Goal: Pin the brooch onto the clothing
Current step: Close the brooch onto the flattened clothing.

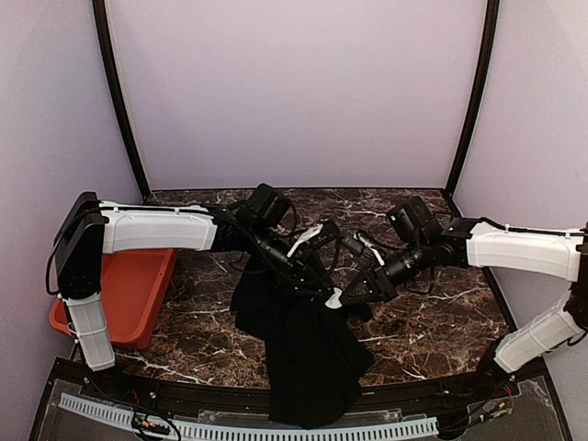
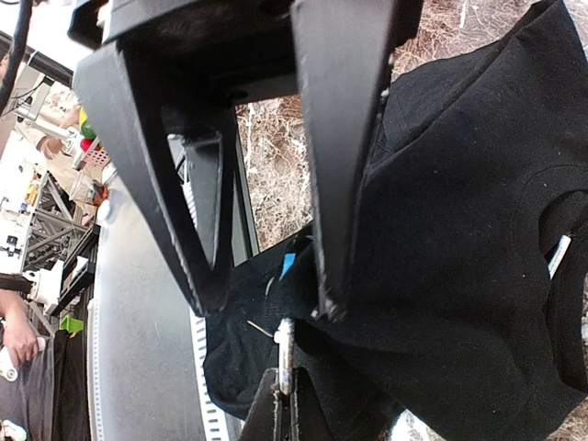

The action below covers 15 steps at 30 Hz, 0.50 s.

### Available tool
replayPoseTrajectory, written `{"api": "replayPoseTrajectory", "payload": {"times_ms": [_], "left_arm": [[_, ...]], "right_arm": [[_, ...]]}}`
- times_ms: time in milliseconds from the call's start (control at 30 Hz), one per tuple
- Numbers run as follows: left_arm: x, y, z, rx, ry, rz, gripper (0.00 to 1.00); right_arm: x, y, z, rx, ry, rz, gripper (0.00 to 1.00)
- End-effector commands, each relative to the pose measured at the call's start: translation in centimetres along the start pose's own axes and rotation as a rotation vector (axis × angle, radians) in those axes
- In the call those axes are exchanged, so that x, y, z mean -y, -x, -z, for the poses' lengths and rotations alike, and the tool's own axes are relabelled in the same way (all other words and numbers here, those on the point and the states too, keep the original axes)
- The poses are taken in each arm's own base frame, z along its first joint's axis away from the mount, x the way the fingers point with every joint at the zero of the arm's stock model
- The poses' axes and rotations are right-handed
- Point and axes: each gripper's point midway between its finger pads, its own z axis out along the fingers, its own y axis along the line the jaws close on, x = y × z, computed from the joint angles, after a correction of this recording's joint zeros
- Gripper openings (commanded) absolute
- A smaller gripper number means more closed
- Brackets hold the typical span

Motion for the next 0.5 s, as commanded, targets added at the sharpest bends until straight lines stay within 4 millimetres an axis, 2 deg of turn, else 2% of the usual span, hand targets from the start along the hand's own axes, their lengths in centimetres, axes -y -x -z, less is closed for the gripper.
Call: {"api": "replayPoseTrajectory", "payload": {"times_ms": [0, 167, 467], "left_arm": [[0.38, -0.79, -0.87, -0.035, -0.009, 0.008, 0.36], [0.10, -1.40, -1.27, -0.061, 0.009, 0.009, 0.32], [-0.05, -1.23, -1.38, -0.059, 0.019, 0.007, 0.30]], "right_arm": [[-0.64, 0.81, 0.07, 0.015, 0.025, 0.025, 0.00], [-0.71, 0.77, 0.03, 0.014, 0.030, 0.026, 0.00], [-0.64, 0.77, 0.02, 0.014, 0.027, 0.020, 0.00]]}}
